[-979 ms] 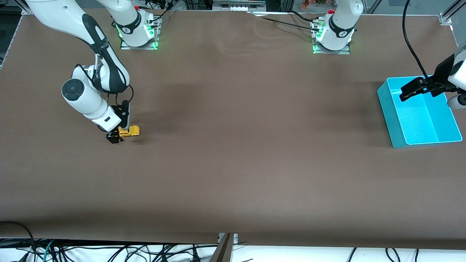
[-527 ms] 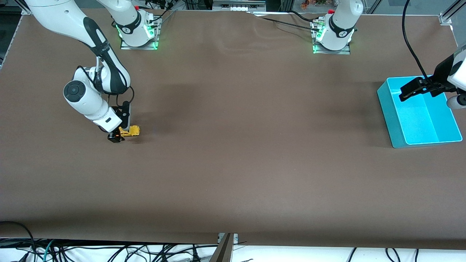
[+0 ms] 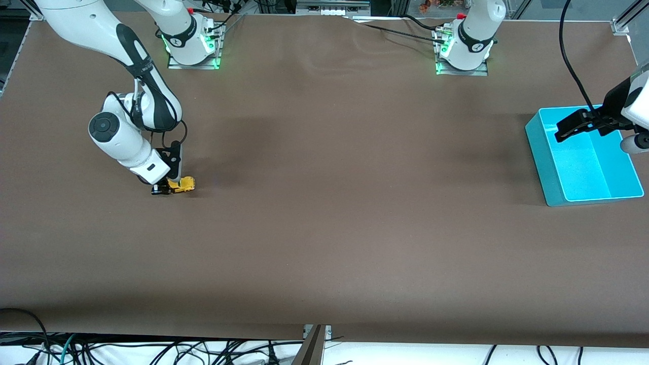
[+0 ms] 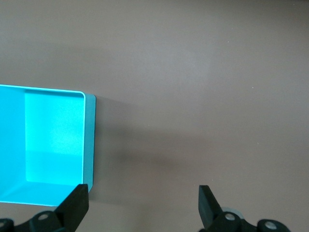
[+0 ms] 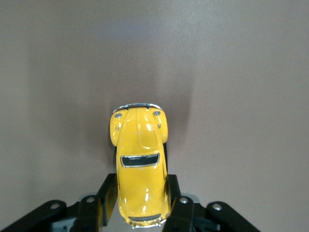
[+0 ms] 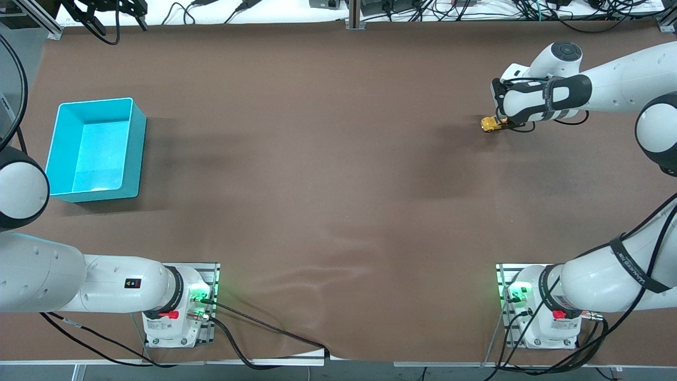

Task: Wind and store yellow beetle car
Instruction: 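Close the right gripper on the yellow car's body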

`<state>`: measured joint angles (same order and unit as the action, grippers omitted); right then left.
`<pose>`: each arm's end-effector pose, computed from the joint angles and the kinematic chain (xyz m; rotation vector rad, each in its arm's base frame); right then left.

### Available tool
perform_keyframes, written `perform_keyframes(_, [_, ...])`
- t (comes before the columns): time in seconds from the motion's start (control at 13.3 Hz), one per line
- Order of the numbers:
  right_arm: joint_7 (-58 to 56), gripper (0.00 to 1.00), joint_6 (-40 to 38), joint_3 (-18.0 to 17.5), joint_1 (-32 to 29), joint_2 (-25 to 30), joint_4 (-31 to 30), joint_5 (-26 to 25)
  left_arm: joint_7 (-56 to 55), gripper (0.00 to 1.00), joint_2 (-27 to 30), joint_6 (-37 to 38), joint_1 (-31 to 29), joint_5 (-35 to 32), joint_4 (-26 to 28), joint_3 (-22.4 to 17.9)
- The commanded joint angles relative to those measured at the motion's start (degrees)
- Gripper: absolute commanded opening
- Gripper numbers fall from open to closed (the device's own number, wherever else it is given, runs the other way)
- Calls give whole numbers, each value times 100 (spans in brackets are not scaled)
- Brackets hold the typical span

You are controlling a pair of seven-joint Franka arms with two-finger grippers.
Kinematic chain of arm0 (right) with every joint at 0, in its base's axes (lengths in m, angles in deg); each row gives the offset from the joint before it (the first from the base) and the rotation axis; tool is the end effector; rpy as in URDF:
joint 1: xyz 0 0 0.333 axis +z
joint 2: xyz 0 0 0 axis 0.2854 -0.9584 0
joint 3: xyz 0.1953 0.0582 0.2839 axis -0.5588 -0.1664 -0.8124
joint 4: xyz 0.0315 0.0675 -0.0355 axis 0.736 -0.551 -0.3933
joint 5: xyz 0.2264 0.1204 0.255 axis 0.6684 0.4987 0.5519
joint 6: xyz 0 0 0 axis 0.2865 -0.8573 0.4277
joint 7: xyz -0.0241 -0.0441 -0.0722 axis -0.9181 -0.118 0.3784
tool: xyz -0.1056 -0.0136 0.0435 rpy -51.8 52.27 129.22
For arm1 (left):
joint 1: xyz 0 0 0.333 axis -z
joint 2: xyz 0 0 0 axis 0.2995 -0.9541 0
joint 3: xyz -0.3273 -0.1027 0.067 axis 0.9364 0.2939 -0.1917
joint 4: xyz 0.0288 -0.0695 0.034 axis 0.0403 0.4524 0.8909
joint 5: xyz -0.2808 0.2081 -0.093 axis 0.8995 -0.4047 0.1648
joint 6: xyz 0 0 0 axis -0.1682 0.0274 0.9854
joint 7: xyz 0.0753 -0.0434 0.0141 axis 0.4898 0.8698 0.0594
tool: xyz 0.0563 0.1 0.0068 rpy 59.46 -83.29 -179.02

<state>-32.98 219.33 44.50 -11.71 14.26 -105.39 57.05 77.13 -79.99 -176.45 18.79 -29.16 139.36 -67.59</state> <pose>0.5395 0.0279 0.2492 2.0371 2.2839 0.0646 0.5298 0.0118 0.6197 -3.1036 -0.2830 0.0538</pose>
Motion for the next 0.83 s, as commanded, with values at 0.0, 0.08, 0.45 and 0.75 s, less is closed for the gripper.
perform_keyframes(0.0, [12, 26, 99, -41, -22, 49, -90, 19, 92, 100, -81, 33, -22, 17, -181, 20])
perform_keyframes(0.08, [47, 26, 90, -41, -22, 41, -90, 19, 101, 100, -72, 33, -22, 17, -181, 20])
perform_keyframes(0.45, [-5, 26, 116, -23, -214, -135, -72, 19, 101, 100, -81, 33, -22, 17, -181, 20])
perform_keyframes(0.75, [-216, 27, 169, -15, -574, -206, -37, 10, 101, 100, -72, 33, -22, 17, -181, 20])
